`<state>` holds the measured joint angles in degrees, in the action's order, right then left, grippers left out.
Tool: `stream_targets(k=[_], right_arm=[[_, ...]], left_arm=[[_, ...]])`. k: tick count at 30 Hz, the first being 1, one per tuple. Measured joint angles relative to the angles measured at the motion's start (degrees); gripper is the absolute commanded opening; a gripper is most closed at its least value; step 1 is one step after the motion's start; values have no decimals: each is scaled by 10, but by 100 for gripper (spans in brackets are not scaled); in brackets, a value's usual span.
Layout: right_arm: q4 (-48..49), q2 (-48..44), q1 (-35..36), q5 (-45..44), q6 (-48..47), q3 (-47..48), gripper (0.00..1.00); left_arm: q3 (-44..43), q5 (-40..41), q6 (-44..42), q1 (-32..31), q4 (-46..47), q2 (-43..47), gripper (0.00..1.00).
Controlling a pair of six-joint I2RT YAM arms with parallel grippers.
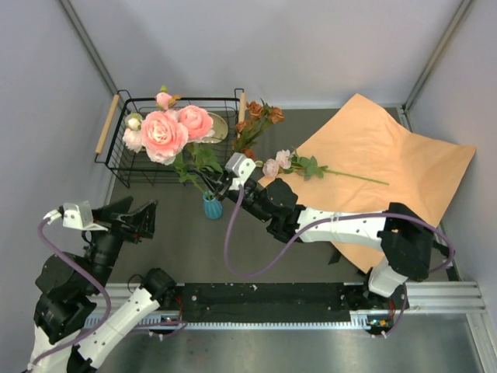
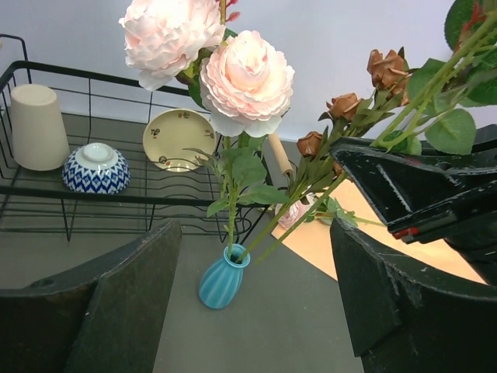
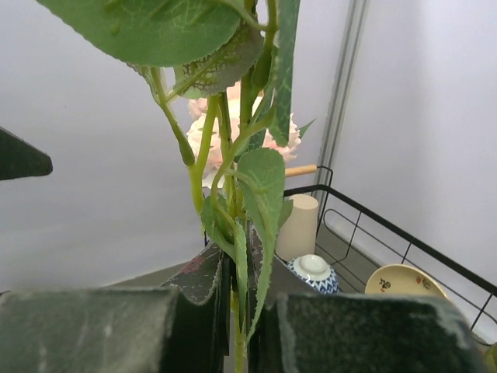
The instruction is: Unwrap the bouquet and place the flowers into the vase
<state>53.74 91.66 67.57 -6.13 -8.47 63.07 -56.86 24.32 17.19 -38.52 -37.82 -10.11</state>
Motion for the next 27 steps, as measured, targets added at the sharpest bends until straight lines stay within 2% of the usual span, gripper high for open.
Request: stream_targets(k=[11,27], right_arm=[[83,51,-3,-4,-31,4,0],[105,78,-24,-16,-7,5,0]], left_arm=[[15,-5,-4,0,-4,-1,82],[42,-21,-3,0,-3,-10,82]])
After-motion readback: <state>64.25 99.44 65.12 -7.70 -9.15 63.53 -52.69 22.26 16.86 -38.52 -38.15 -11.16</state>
